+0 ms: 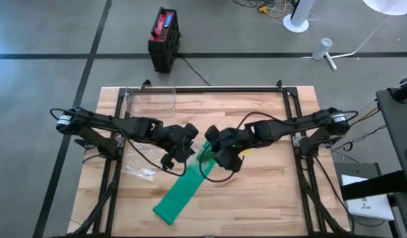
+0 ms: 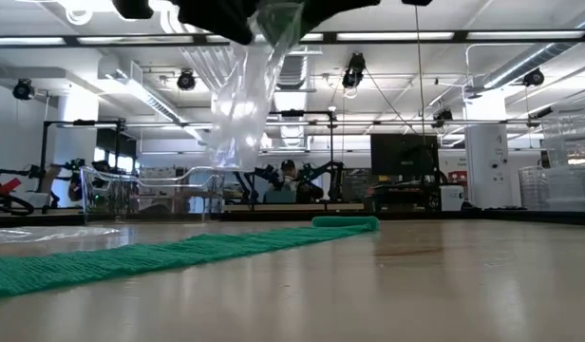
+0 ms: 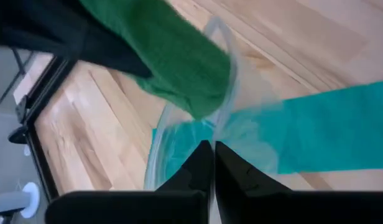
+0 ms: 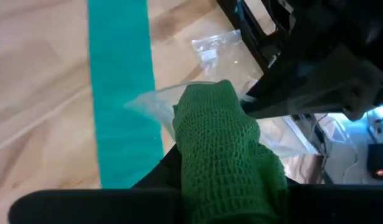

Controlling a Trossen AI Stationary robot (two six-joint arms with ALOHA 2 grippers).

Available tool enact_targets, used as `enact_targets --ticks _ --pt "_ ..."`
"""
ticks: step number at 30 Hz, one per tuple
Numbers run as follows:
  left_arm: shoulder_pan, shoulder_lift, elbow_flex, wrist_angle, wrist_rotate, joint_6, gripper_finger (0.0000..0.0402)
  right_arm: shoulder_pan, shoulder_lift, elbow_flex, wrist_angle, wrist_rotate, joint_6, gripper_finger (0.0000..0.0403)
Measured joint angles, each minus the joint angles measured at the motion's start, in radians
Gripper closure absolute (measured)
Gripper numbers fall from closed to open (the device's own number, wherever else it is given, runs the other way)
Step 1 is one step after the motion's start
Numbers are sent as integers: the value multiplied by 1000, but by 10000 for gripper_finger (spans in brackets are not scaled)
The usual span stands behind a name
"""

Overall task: Roll bandage
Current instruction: Put the folded green bandage into the transparent zip bag

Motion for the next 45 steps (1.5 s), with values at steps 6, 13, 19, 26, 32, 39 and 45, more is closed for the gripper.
enact_targets --ticks 6,13,19,26,32,39,45 --pt "0 0 -5 32 0 14 401 -4 6 6 -7 23 -66 353" --pt "-5 0 2 93 3 80 401 35 -19 6 -36 161 -241 353" --pt "-46 4 2 122 1 214 401 112 -26 6 -72 181 -393 353" --pt "-108 37 1 329 5 217 401 230 -50 36 -61 241 -401 353" --pt "-111 60 1 480 94 217 401 309 -62 53 -68 251 -401 353" --pt "-112 110 1 572 132 240 401 325 -100 54 -68 250 -400 353" --pt "-95 126 1 599 161 244 401 288 -106 53 -110 146 -388 353"
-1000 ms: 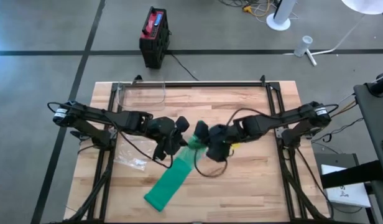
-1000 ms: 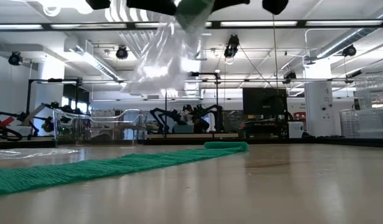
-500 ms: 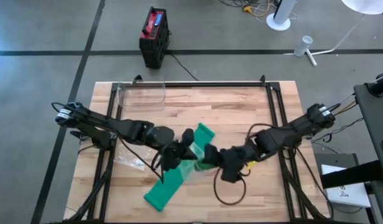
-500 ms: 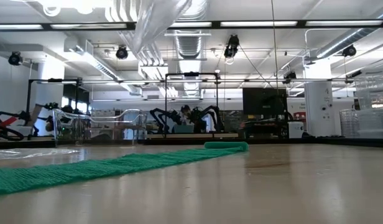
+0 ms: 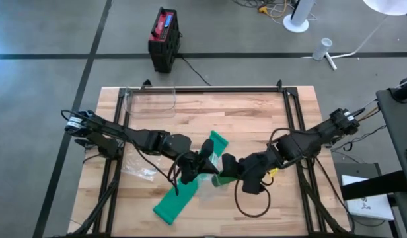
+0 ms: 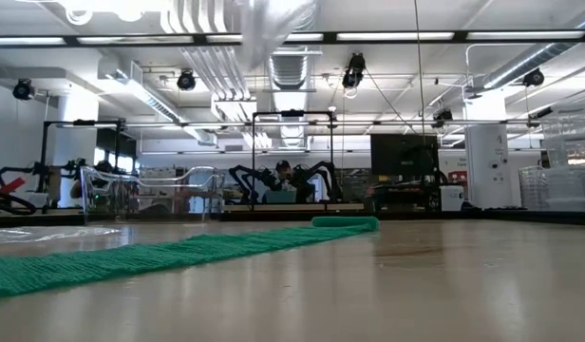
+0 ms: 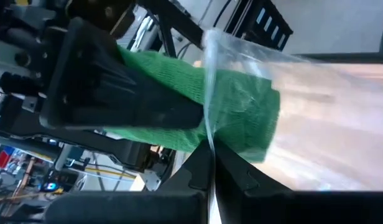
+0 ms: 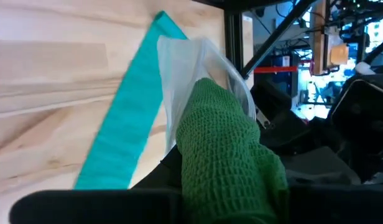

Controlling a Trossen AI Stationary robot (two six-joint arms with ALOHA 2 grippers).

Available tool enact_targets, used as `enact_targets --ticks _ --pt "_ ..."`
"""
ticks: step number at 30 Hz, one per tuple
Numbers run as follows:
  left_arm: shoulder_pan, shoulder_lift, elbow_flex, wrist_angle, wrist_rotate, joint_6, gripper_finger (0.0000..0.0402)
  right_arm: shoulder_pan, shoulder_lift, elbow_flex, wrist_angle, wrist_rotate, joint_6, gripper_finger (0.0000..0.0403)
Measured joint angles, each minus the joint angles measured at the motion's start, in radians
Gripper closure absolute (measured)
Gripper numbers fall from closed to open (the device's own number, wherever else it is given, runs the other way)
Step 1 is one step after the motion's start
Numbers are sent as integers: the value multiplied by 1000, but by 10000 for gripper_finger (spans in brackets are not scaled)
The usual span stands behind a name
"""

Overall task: Roll bandage
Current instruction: Put the folded green bandage into the transparent zip bag

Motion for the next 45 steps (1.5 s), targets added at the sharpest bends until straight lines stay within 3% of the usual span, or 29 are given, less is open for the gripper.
enact_targets --ticks 6,11,18,21,25,30,45 --pt "26 -2 -18 67 27 -7 401 -74 -31 -2 -17 -55 65 353" --pt "54 -3 -87 231 62 4 401 -100 -60 -3 2 -227 114 353" --pt "71 -2 -177 433 63 66 401 -170 -44 -3 -95 -212 160 353" --pt "80 11 -204 505 75 92 401 -183 -39 -3 -92 -281 188 353" --pt "92 27 -225 557 72 76 401 -190 -37 -3 -120 -200 176 353" --pt "93 27 -225 560 35 108 401 -217 -38 -3 -152 -225 288 348" --pt "99 24 -224 551 -193 208 401 -331 -38 -4 -192 -349 732 256"
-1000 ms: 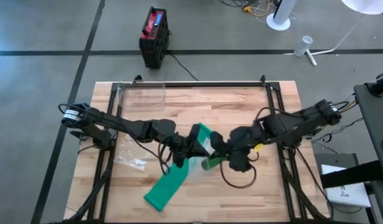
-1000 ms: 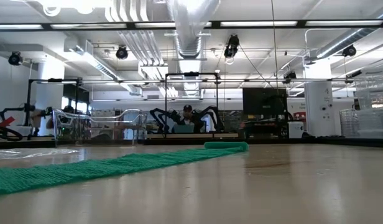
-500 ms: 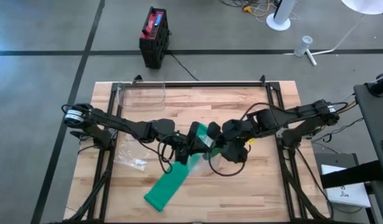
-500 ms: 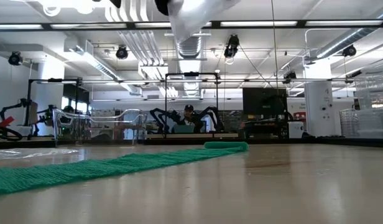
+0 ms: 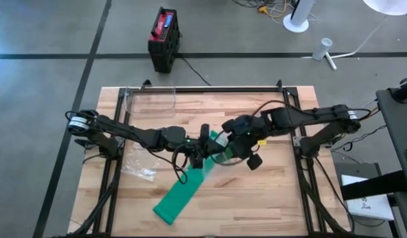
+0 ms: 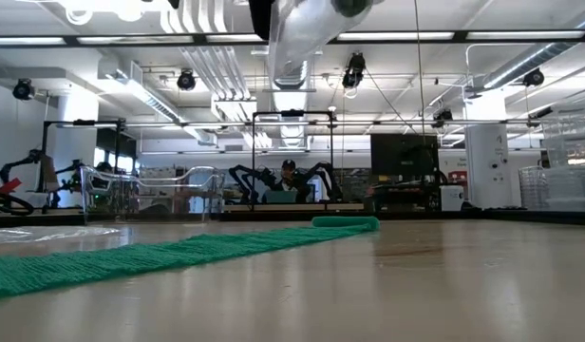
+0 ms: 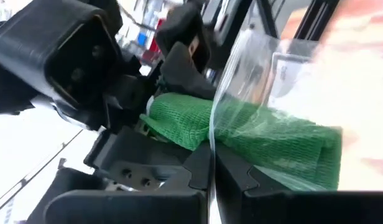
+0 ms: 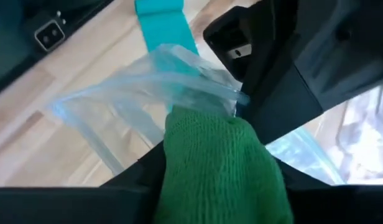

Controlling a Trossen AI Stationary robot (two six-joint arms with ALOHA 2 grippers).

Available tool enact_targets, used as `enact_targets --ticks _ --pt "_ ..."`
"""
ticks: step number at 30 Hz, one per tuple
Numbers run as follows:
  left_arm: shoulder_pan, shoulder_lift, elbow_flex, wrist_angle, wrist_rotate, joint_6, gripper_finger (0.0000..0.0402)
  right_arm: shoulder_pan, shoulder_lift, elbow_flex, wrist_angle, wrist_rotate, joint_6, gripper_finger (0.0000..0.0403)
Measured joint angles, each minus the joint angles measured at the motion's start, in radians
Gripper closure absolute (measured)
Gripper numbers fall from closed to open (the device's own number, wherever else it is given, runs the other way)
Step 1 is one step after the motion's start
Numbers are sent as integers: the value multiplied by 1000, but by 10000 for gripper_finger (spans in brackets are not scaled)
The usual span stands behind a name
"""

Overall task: Roll bandage
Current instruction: Put the folded green bandage into the transparent zip bag

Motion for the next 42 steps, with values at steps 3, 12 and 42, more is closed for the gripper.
enact_targets --ticks 3,12,42 --pt "-1 -3 0 0 -24 18 401 -12 1 0 2 -21 51 227" --pt "-11 -7 1 -1 -97 79 401 -48 -23 0 -13 -24 136 154" --pt "-13 -18 1 -4 -108 51 401 -53 32 2 0 -33 29 202"
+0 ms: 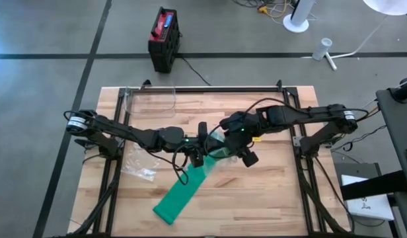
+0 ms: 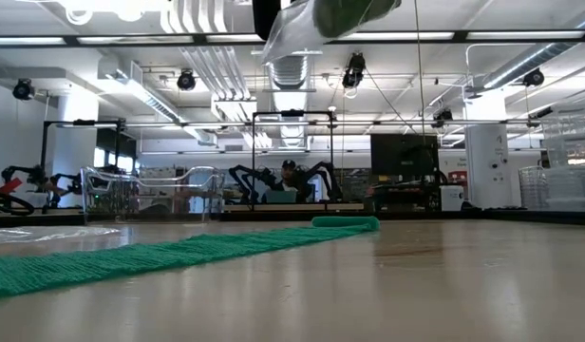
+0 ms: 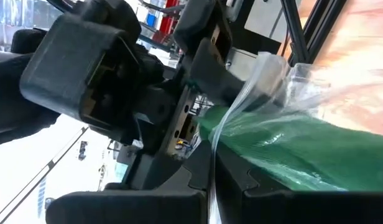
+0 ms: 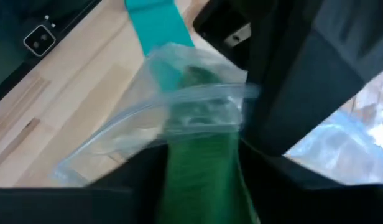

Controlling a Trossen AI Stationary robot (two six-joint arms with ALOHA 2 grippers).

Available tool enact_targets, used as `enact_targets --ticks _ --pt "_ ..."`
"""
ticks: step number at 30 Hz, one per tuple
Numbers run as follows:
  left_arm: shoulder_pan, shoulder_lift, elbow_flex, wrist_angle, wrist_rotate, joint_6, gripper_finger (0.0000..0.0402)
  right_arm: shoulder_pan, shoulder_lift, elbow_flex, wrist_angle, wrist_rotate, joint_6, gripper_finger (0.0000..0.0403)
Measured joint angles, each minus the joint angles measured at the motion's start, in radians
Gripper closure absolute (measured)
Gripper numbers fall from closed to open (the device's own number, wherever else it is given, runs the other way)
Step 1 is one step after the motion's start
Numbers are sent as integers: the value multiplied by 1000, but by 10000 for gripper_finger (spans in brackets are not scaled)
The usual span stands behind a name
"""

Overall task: Roll bandage
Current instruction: Put the folded green bandage into the transparent zip bag

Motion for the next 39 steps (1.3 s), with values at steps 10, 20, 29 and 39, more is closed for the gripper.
enact_targets --ticks 10,20,29,39 --pt "-19 -44 -10 0 -49 0 401 0 -145 6 36 61 0 99" --pt "-14 -140 -71 36 -148 28 401 0 -327 6 41 154 27 144" --pt "-5 -172 -87 73 -41 20 401 0 -190 -14 227 193 -37 225" --pt "-7 -190 -90 33 -117 36 401 0 -139 7 157 194 -46 338"
